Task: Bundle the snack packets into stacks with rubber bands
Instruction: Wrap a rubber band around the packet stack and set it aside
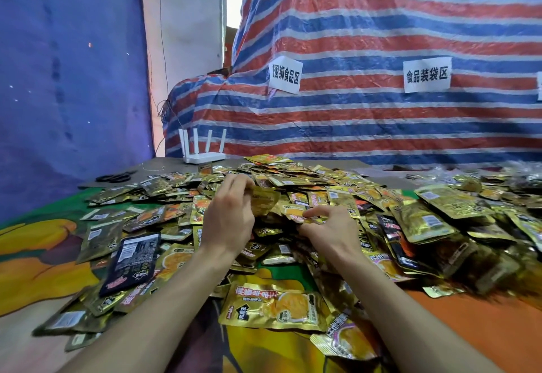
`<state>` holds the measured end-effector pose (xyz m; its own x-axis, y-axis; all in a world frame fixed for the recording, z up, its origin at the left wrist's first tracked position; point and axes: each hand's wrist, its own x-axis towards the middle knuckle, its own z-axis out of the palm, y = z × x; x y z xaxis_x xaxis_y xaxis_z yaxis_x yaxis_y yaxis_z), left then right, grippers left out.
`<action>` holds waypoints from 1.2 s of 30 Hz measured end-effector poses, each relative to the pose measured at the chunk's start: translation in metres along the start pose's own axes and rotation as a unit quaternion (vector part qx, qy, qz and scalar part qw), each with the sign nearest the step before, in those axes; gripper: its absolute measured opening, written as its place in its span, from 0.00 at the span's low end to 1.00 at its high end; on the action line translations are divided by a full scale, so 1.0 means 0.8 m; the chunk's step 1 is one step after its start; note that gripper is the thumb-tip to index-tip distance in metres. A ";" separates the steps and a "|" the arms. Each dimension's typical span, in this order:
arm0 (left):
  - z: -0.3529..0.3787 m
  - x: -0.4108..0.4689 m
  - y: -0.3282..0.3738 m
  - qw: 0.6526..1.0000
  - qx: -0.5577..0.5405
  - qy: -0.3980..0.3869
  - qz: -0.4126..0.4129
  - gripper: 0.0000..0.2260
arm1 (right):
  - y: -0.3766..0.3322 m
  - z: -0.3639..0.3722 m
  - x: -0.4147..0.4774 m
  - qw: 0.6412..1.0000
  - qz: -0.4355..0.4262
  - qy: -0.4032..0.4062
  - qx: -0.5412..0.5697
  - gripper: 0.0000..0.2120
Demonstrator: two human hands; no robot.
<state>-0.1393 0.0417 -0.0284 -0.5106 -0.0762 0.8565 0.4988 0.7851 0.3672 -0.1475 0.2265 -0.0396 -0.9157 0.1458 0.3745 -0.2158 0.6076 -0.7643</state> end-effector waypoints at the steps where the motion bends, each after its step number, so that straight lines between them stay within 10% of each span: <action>1: -0.002 0.001 0.001 1.000 -0.017 0.011 0.001 0.08 | 0.000 0.001 0.000 1.000 -0.012 0.004 -0.001 0.14; 17: -0.001 -0.002 0.005 0.990 -0.134 0.035 -0.023 0.03 | -0.007 0.011 0.002 0.962 -0.154 0.000 0.227 0.05; 32: -0.005 -0.005 0.001 0.989 -0.139 0.011 -0.051 0.04 | -0.007 -0.028 0.004 0.967 -0.061 -0.192 -0.158 0.22; 36: -0.008 -0.004 0.004 0.988 -0.139 0.017 -0.062 0.04 | -0.005 -0.029 0.005 0.974 -0.106 -0.109 -0.170 0.06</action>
<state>-0.1317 0.0403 -0.0280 -0.5577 -0.1861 0.8089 0.6096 0.5696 0.5513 -0.1427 0.2426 -0.0229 -0.9208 -0.1576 0.3569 -0.3172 0.8349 -0.4498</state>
